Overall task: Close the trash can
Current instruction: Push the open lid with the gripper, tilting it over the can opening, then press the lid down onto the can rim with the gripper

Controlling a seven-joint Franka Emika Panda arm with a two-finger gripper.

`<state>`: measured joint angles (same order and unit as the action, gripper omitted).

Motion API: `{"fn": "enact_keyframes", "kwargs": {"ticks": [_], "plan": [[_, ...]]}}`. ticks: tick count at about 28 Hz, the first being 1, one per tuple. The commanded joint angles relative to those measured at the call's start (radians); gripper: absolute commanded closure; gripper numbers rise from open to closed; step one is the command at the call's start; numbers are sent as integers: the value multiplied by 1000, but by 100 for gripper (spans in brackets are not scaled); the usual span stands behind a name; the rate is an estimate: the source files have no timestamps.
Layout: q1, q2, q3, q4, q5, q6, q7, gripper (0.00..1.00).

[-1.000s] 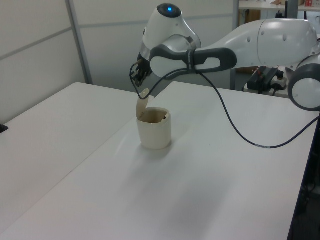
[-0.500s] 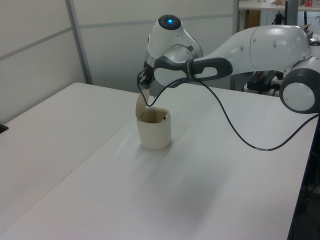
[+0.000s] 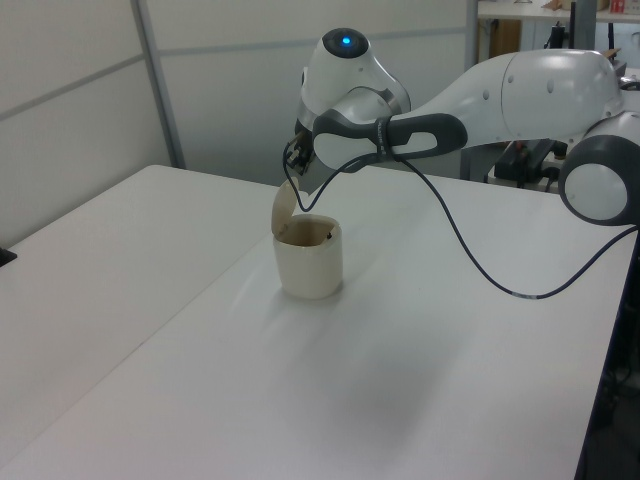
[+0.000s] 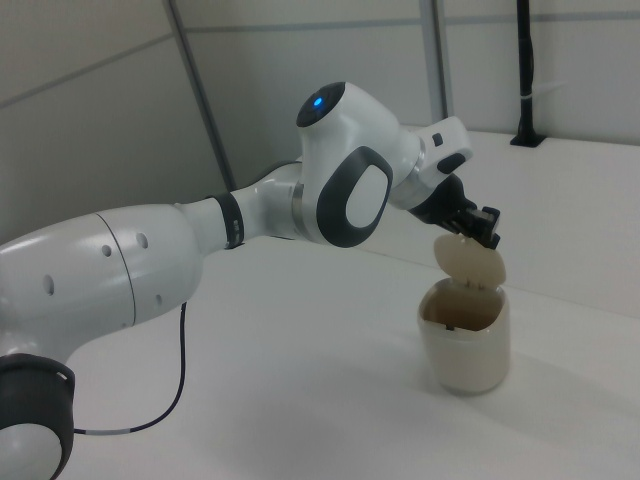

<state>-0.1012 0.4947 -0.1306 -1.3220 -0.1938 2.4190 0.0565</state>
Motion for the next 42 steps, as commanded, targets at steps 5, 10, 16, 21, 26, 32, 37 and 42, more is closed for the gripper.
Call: {"fn": "enact_keyframes", "kwargs": {"ticks": [5,10,16,21,26,32,37,42], "plan": [[12,5,5,1,23,103,19,91],[15,8,5,1,42,146,17,91],[29,51,6,3,40,178,16,91],[35,65,6,0,34,178,13,91],[37,58,6,-5,33,169,3,91],[37,30,5,-6,45,83,-17,95],[21,-8,5,-14,50,-27,-90,98],[-3,-34,-1,-16,125,-170,-269,100]]}}
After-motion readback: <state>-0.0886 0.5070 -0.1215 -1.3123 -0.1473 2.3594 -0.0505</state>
